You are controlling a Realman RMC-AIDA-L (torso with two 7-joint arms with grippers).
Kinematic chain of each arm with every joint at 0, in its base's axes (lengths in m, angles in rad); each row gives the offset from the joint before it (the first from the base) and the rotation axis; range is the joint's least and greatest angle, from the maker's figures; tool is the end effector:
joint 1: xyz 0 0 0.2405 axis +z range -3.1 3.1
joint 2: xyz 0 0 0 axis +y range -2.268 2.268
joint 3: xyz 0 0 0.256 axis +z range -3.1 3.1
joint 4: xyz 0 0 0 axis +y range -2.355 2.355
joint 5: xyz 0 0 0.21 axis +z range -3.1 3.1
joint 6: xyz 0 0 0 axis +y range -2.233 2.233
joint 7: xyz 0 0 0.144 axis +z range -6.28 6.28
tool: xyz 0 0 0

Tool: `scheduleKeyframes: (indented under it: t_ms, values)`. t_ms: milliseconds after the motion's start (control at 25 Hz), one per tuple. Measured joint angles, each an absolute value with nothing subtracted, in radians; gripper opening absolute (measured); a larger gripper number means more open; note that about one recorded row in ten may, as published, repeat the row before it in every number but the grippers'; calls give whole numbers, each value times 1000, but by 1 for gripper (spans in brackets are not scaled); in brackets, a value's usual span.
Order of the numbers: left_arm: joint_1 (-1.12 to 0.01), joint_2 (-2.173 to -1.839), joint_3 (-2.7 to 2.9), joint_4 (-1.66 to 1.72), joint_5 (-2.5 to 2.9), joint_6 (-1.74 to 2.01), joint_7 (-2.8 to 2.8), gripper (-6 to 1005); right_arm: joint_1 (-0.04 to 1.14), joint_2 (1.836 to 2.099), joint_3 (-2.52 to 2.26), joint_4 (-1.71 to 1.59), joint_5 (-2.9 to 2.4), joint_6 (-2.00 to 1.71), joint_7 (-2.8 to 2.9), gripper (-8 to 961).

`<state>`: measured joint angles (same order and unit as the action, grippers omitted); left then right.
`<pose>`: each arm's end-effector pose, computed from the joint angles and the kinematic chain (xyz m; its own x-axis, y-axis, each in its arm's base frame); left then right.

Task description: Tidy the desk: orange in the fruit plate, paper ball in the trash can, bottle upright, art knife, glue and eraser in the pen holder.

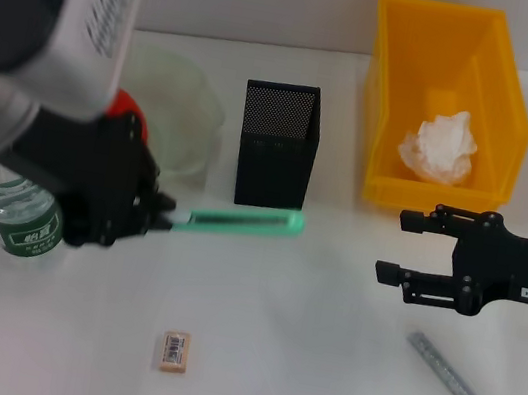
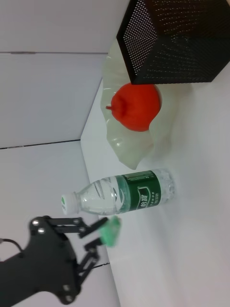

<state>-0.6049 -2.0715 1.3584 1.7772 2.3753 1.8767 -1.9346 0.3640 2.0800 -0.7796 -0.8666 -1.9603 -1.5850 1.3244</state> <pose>-0.0951 0.3081 0.0398 0.9333 -0.1980 -0.2997 -0.2392 -0.9650 -0.1073 0.2854 0.3027 0.0244 0.8677 -0.2450 -0.4325 -0.3797 -0.8882 -0.2587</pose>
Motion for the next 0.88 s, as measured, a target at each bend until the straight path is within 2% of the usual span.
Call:
scheduleKeyframes:
  t_ms: [400, 880]
  values:
    - [-579, -2072, 1242, 1772, 2240, 1738, -1962, 98, 365, 2080, -772, -867, -1960, -1586, 1324, 761]
    - [-468, -2072, 1259, 1713, 2080, 1405, -1983, 99, 358, 2080, -764, -864, -1951, -1590, 1324, 761]
